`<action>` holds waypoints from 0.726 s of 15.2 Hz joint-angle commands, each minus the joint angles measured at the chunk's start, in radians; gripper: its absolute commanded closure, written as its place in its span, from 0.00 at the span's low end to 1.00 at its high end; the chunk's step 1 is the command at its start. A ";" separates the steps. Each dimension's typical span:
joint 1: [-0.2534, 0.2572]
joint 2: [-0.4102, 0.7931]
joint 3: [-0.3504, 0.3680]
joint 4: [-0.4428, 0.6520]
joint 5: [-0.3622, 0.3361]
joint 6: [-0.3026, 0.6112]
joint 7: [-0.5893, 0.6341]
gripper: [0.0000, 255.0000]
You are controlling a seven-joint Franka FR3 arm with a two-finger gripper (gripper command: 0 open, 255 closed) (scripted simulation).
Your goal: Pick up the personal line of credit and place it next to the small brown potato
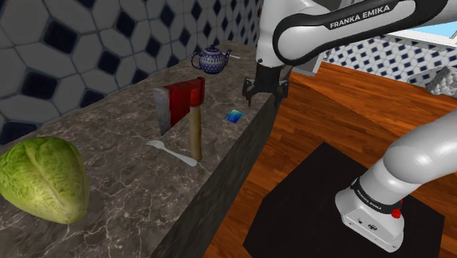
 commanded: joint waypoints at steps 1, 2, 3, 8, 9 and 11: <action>-0.032 0.083 0.038 0.042 -0.050 0.046 0.134 0.00; -0.046 0.127 0.053 0.066 -0.082 0.063 0.199 0.00; -0.058 0.171 0.066 0.092 -0.117 0.077 0.264 0.00; -0.076 0.390 0.077 0.242 -0.309 0.109 0.585 0.00; -0.071 0.431 0.068 0.275 -0.345 0.108 0.643 0.00; -0.066 0.442 0.061 0.272 -0.354 0.119 0.653 0.00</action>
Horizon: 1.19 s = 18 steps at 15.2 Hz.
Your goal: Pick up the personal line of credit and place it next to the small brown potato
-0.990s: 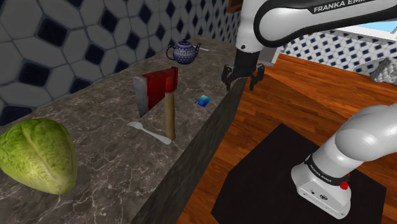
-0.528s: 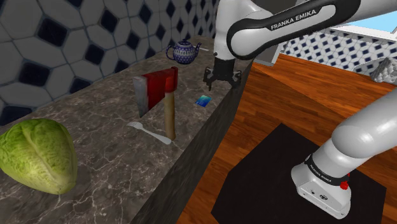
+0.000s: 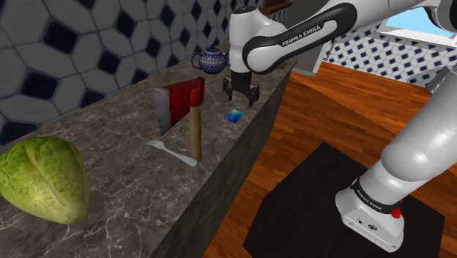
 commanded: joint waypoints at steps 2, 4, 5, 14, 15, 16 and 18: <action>0.005 0.033 -0.007 -0.004 -0.030 0.031 0.034 0.00; 0.005 0.049 -0.012 -0.015 -0.044 0.053 0.043 0.00; 0.006 0.057 -0.014 -0.020 -0.051 0.064 0.048 0.00; 0.007 0.069 -0.018 -0.027 -0.063 0.081 0.055 0.00; 0.007 0.069 -0.018 -0.027 -0.063 0.081 0.055 1.00; 0.007 0.069 -0.018 -0.027 -0.063 0.081 0.055 1.00; 0.008 0.071 -0.018 -0.027 -0.064 0.082 0.057 1.00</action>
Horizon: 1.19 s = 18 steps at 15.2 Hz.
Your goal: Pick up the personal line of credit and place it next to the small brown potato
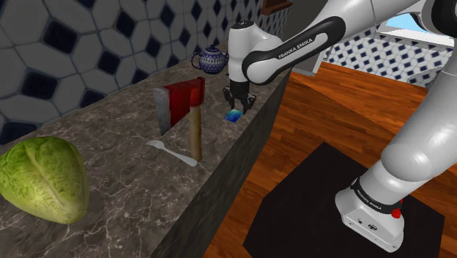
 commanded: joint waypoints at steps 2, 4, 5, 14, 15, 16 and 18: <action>0.000 0.003 0.000 -0.001 0.000 -0.002 0.000 1.00; 0.001 0.004 0.000 0.000 -0.001 -0.002 0.001 1.00; 0.001 0.005 0.000 0.000 -0.002 -0.001 0.002 1.00; -0.011 -0.063 0.013 0.037 0.058 -0.089 -0.050 1.00; -0.012 -0.070 0.014 0.043 0.064 -0.100 -0.055 1.00; -0.013 -0.077 0.015 0.049 0.070 -0.112 -0.061 1.00; -0.015 -0.091 0.017 0.063 0.082 -0.135 -0.071 1.00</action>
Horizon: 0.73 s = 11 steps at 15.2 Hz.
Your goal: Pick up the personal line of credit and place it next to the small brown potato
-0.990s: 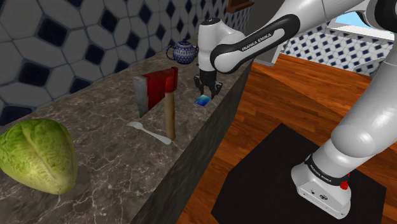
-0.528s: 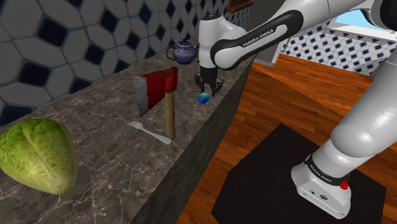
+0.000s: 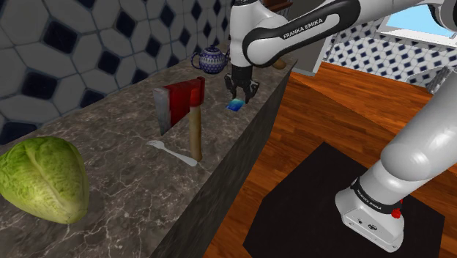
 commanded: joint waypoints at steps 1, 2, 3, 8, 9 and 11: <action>-0.002 -0.012 0.001 0.014 0.011 -0.024 -0.010 1.00; -0.002 -0.019 0.002 0.021 0.016 -0.035 -0.015 1.00; -0.003 -0.024 0.002 0.029 0.021 -0.047 -0.020 1.00; -0.005 -0.050 0.004 0.070 0.043 -0.107 -0.041 1.00; -0.006 -0.055 0.004 0.078 0.046 -0.120 -0.045 1.00; -0.006 -0.063 0.005 0.097 0.053 -0.144 -0.052 1.00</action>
